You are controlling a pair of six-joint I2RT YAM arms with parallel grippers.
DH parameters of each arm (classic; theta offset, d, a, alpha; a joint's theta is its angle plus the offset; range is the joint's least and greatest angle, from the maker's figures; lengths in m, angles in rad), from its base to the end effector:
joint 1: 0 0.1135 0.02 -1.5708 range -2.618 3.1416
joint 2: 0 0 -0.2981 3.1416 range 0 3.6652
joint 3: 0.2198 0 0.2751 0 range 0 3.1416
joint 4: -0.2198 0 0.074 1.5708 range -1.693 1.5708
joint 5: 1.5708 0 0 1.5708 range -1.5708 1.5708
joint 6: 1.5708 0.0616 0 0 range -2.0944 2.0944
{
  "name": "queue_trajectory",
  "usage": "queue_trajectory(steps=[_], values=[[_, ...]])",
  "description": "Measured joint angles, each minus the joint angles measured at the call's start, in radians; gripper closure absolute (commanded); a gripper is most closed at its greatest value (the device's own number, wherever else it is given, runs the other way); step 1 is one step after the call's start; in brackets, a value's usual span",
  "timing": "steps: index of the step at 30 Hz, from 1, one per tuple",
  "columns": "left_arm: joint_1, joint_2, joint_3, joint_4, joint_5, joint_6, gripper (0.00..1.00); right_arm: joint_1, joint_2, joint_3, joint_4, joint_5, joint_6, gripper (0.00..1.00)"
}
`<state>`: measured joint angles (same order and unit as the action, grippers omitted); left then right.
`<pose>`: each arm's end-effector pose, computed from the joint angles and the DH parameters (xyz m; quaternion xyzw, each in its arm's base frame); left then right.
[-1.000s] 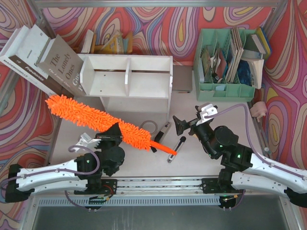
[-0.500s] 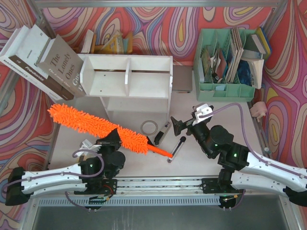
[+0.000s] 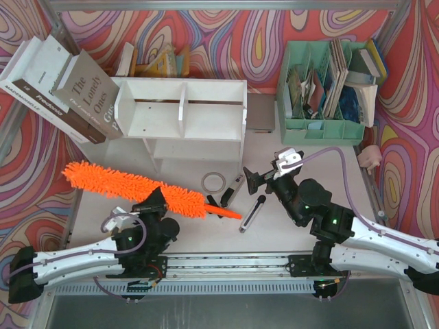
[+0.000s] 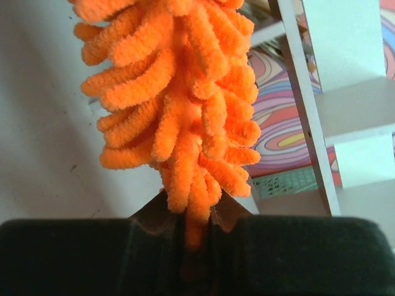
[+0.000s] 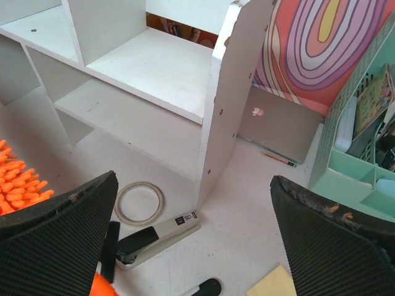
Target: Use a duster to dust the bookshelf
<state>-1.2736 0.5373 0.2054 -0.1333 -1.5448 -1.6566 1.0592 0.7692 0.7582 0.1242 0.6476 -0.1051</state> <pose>0.0896 -0.0822 0.2014 -0.4757 0.5287 -0.3113 0.6303 0.1290 0.1538 0.3918 -0.1489 0.6579 0.1365 0.7255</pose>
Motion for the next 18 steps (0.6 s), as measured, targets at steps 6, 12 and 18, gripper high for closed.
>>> queue_trajectory(steps=[6, 12, 18], values=[[0.083, 0.106, 0.005, -0.316, 0.052, -0.298, 0.99, 0.000, 0.008, 0.000, 0.000, 0.000, 0.000, 0.01], [0.085, 0.261, 0.013, -0.446, 0.112, -0.415, 1.00, 0.000, 0.013, 0.000, 0.000, 0.000, 0.000, 0.01], [0.085, 0.269, -0.036, -0.399, 0.139, -0.416, 0.73, 0.000, 0.016, 0.000, 0.000, 0.000, 0.000, 0.01]])
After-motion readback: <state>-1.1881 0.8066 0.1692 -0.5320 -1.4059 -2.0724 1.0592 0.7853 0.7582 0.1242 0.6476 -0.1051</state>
